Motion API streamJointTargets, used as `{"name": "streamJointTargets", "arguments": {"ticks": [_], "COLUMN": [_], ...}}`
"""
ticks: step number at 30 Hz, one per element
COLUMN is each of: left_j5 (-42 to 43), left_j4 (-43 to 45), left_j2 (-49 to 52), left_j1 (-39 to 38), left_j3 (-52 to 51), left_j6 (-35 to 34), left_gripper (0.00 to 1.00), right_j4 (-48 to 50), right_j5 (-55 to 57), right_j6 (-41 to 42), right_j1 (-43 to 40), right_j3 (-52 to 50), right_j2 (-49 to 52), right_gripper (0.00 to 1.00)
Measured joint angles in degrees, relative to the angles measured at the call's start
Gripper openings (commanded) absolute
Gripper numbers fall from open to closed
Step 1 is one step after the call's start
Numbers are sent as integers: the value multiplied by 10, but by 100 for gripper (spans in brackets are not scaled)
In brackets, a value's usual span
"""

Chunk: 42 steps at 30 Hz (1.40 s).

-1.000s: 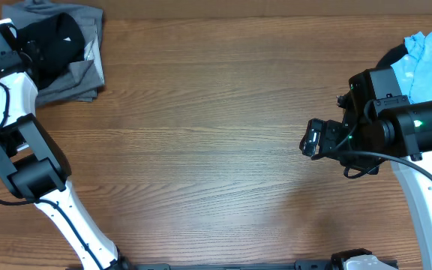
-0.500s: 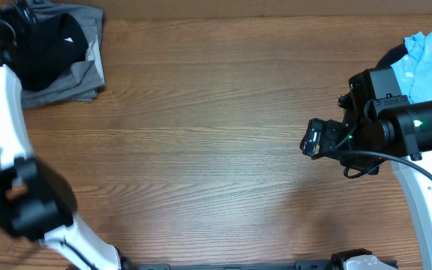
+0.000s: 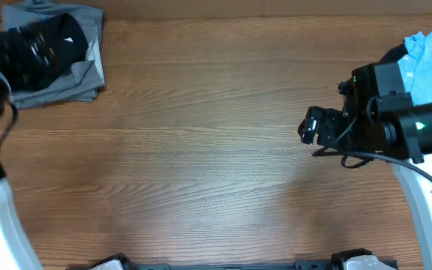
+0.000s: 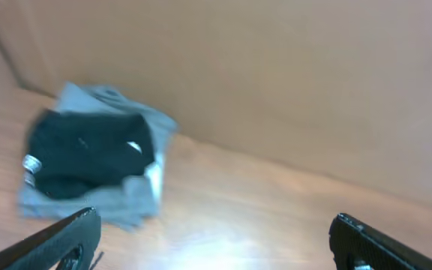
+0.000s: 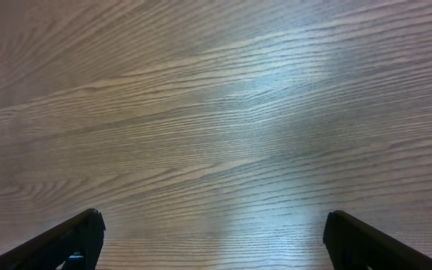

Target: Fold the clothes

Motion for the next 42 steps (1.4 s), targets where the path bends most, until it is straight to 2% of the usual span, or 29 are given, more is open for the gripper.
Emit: {"name": "streamJointTargets", "arguments": {"ticks": [4,10,15,22,26,31,42], "left_j5": [32,54,66,83,88,89,85], "left_j4": [-59,-153,-222,-166,-111,-100,-98], "left_j2": [-70,-189,-271,-388,-478,-548,-549], "left_j1": [0,0,0,0,0,0,0], "left_j3": [0,-9,-50,-207,-311,-410,-490], "left_j6": [1,23,49,66,64,61,52], "left_gripper": [100,100,100,100,100,100,100], "right_j4": [0,3,11,108,150,186,206], "right_j5": [0,0,0,0,0,1,30], "right_j6": [0,0,7,22,32,39,39], "right_j1": [0,0,0,0,0,0,0], "right_j3": [0,-3,-59,-227,-273,-293,-294], "right_j2": [-54,-191,-291,-422,-443,-435,-435], "right_gripper": [98,98,98,100,100,100,100]}}
